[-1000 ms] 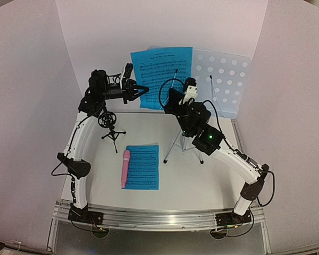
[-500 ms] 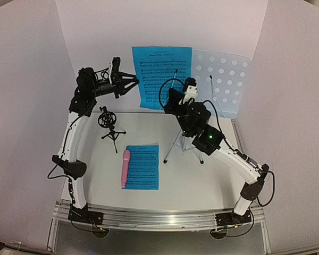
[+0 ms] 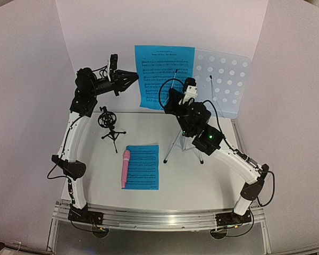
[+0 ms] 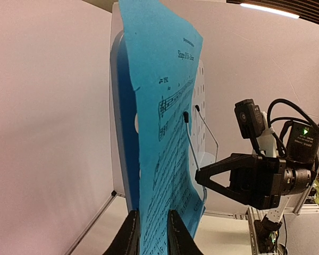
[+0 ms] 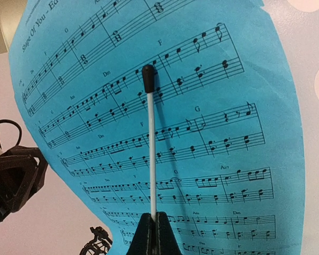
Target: Set up the instrument practice props
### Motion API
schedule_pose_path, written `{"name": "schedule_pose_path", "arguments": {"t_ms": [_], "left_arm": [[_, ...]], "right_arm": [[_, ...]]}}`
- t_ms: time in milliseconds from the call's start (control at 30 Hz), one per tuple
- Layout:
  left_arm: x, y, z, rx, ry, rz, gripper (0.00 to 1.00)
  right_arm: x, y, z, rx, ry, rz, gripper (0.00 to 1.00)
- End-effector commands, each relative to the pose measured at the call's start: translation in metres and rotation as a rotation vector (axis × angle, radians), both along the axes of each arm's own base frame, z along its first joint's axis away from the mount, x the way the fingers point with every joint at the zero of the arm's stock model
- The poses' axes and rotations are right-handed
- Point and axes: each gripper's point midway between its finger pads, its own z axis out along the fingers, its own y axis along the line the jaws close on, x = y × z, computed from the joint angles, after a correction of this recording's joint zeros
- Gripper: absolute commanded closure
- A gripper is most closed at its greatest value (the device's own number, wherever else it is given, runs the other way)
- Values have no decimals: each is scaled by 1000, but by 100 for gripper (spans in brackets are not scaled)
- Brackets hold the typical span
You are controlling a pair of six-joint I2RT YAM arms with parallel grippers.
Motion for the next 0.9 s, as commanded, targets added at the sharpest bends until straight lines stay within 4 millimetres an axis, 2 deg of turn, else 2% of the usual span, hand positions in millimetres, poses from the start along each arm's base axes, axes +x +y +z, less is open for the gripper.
{"name": "schedule_pose_path", "arguments": {"t_ms": [0,33,100,300,533,700,867], "left_arm": [[-3,0,13,-43,-40,2,89],[-2,0,14,-49,-40,4,95],[-4,0,18,-59,-44,-4,100],[-6,-9,16,-72,-31,-27,100],[-5,-16,23,-114,-50,-21,100],[9,-15,26,-170,-18,19,100],[9,-7,43,-266,-19,33,100]], "right_arm": [[-10,0,10,-7,-12,19,100],[-10,0,10,-7,-12,19,100],[-10,1,10,-7,-12,21,100],[-9,3,12,-22,-24,25,100],[-10,4,18,-49,-46,22,100],[-9,4,25,-60,-66,15,100],[-10,2,28,-65,-75,9,100]]}}
